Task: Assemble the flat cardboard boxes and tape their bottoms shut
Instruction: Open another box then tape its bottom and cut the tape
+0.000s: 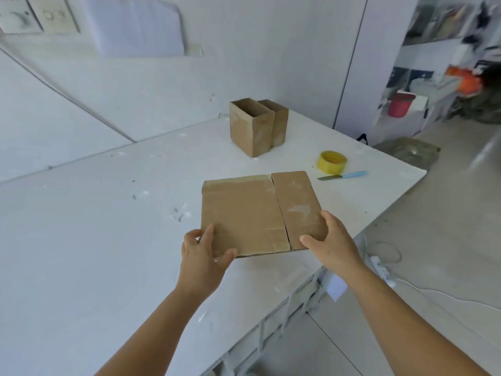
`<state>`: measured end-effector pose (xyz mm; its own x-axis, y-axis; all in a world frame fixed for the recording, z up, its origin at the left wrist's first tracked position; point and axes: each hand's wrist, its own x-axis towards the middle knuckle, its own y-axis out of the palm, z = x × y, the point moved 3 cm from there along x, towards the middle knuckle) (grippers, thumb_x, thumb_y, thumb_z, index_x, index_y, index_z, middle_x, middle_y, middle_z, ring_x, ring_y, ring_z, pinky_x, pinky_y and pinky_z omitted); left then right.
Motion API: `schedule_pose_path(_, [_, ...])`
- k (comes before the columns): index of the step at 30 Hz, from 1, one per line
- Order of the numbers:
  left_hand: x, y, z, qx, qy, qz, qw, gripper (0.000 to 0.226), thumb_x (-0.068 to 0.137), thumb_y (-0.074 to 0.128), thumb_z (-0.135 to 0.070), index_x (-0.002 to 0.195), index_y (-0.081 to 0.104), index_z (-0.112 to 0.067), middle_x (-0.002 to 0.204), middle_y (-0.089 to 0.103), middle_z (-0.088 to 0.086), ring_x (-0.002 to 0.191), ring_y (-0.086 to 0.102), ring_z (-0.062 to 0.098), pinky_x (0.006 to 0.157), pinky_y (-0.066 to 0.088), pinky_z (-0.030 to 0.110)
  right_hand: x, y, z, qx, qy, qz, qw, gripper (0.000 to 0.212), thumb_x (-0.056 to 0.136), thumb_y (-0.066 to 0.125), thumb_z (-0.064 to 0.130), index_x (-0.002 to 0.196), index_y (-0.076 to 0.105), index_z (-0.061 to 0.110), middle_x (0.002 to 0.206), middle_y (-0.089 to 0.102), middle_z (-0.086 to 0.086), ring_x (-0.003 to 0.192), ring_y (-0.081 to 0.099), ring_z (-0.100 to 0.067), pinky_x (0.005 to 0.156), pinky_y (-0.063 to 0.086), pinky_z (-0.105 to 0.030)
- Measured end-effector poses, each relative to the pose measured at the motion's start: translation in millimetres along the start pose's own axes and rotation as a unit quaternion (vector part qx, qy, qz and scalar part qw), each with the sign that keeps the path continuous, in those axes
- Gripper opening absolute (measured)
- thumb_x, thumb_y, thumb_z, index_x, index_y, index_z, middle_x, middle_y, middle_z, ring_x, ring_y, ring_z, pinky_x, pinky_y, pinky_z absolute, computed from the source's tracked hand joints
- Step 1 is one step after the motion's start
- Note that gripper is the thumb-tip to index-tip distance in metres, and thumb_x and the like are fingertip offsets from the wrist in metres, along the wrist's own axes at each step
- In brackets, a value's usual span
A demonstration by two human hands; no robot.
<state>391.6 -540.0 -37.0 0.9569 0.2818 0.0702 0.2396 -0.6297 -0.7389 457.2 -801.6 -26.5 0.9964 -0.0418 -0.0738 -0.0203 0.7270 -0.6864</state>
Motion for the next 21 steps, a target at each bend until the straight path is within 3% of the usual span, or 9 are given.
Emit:
schedule_pose_path(5, [58, 33, -23, -0.004, 0.008, 0.000, 1.000, 0.073, 0.082, 0.067, -0.043, 0.143, 0.034, -0.019, 0.138, 0.029, 0.010, 0.126, 0.033, 0.027, 0.099, 0.036, 0.033, 59, -15, -13, 0.018, 0.010, -0.014, 1.000, 0.081, 0.080, 0.066, 0.038, 0.148, 0.025, 0.020, 0.150, 0.033, 0.004, 0.135, 0.035, -0.016, 0.108, 0.034, -0.036])
schedule_pose_path(8, [91, 49, -36, -0.012, -0.003, -0.003, 1.000, 0.073, 0.082, 0.066, -0.044, 0.143, 0.036, -0.018, 0.137, 0.030, 0.009, 0.126, 0.034, 0.026, 0.099, 0.038, 0.033, 97, -28, -15, 0.012, 0.008, -0.019, 1.000, 0.077, 0.081, 0.066, 0.039, 0.146, 0.030, 0.018, 0.147, 0.037, 0.005, 0.130, 0.040, -0.015, 0.101, 0.036, -0.029])
schedule_pose_path(12, [130, 60, -55, -0.014, -0.011, 0.000, 1.000, 0.075, 0.082, 0.062, -0.051, 0.143, 0.037, -0.017, 0.135, 0.034, 0.006, 0.124, 0.039, 0.024, 0.099, 0.040, 0.032, 139, -46, -13, 0.021, -0.019, -0.050, 0.998, 0.059, 0.081, 0.067, 0.037, 0.133, 0.046, 0.020, 0.129, 0.051, 0.005, 0.096, 0.048, -0.005, 0.076, 0.036, -0.019])
schedule_pose_path(16, [156, 63, -70, 0.001, -0.026, -0.003, 1.000, 0.076, 0.081, 0.056, -0.058, 0.142, 0.039, -0.017, 0.129, 0.039, 0.004, 0.114, 0.048, 0.018, 0.093, 0.041, 0.028, 176, -56, -12, 0.044, -0.028, -0.058, 0.997, 0.063, 0.081, 0.065, 0.043, 0.136, 0.046, 0.018, 0.134, 0.050, 0.004, 0.112, 0.048, -0.011, 0.089, 0.037, -0.024])
schedule_pose_path(19, [174, 61, -78, 0.015, -0.047, -0.022, 0.999, 0.073, 0.081, 0.052, -0.062, 0.137, 0.047, -0.015, 0.121, 0.047, 0.005, 0.094, 0.047, 0.011, 0.080, 0.038, 0.024, 202, -59, -5, 0.059, -0.052, -0.059, 0.995, 0.053, 0.083, 0.061, 0.047, 0.129, 0.052, 0.021, 0.128, 0.052, 0.007, 0.112, 0.047, -0.009, 0.087, 0.035, -0.024])
schedule_pose_path(21, [183, 61, -86, 0.012, -0.071, -0.032, 0.997, 0.071, 0.081, 0.050, -0.063, 0.133, 0.052, -0.014, 0.113, 0.056, 0.006, 0.088, 0.054, 0.015, 0.075, 0.042, 0.027, 222, -63, -1, 0.068, -0.070, -0.052, 0.994, 0.044, 0.085, 0.058, 0.048, 0.122, 0.056, 0.024, 0.120, 0.055, 0.010, 0.107, 0.048, -0.007, 0.083, 0.034, -0.023])
